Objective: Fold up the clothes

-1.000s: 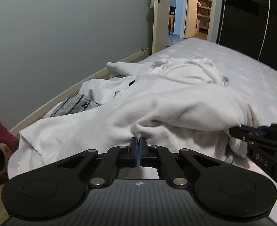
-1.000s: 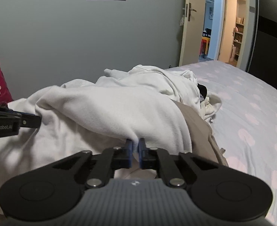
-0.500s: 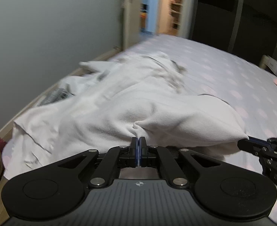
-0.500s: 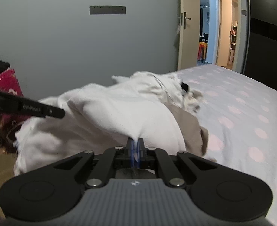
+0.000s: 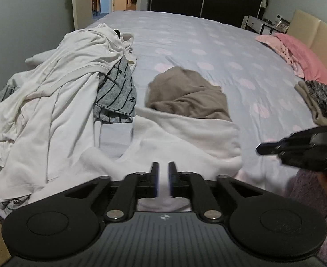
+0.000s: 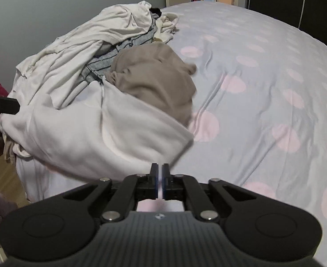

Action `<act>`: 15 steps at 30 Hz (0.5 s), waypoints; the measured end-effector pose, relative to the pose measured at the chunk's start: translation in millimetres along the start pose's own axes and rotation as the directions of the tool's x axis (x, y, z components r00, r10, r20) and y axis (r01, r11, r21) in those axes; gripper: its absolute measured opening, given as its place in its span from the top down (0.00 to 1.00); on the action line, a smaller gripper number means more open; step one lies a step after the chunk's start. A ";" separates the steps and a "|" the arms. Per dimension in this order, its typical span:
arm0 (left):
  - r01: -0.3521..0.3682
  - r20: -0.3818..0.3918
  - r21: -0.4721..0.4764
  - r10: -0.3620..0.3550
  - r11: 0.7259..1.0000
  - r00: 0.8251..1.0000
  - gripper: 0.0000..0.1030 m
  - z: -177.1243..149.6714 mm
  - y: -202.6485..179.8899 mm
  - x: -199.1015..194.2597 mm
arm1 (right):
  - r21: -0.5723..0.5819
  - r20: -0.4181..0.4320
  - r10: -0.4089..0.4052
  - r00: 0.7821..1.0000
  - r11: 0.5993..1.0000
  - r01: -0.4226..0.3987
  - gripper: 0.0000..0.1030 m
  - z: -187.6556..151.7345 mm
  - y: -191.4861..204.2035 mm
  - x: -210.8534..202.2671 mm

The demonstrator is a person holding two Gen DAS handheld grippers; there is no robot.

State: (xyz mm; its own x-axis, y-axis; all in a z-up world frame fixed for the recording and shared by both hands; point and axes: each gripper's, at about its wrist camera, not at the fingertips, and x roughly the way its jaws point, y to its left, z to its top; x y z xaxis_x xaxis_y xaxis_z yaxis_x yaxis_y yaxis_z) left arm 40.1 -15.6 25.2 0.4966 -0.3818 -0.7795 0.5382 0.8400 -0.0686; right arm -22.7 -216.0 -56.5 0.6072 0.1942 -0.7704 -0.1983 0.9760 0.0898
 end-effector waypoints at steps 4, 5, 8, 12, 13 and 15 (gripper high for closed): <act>-0.035 -0.014 0.003 0.035 0.999 0.999 0.56 3.3 4.2 20.6 | 0.019 0.053 0.029 0.998 0.999 -0.030 0.73 11.7 0.7 -2.4; -0.031 -0.017 -0.001 0.031 1.000 0.999 0.53 5.1 5.3 26.2 | 0.027 0.058 0.029 0.998 0.999 -0.030 0.71 15.1 -0.3 0.6; -0.015 -0.028 -0.017 0.014 1.000 1.000 0.51 11.6 4.4 41.5 | 0.064 0.070 0.032 0.997 0.997 -0.036 0.69 25.9 -3.7 10.9; 0.025 -0.043 -0.083 -0.028 0.996 0.999 0.46 28.1 3.9 70.4 | 0.096 0.102 0.030 0.994 0.995 -0.040 0.54 44.4 -5.8 23.3; 0.028 -0.052 -0.105 -0.034 0.994 0.998 0.46 31.8 4.1 79.3 | 0.095 0.111 0.031 0.993 0.995 -0.042 0.50 50.2 -5.4 27.6; 0.027 -0.076 -0.150 -0.039 0.988 0.996 0.46 37.8 5.2 96.7 | 0.093 0.128 0.032 0.991 0.995 -0.044 0.39 61.9 -4.2 36.8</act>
State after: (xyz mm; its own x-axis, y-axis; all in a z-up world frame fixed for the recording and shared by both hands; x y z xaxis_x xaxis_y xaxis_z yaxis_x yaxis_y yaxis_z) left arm 116.6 -62.7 -27.0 0.4224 -0.3836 -0.8212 0.4429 0.8778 -0.1823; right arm 48.1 -206.9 -46.1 0.6938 0.2367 -0.6801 -0.1530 0.9713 0.1820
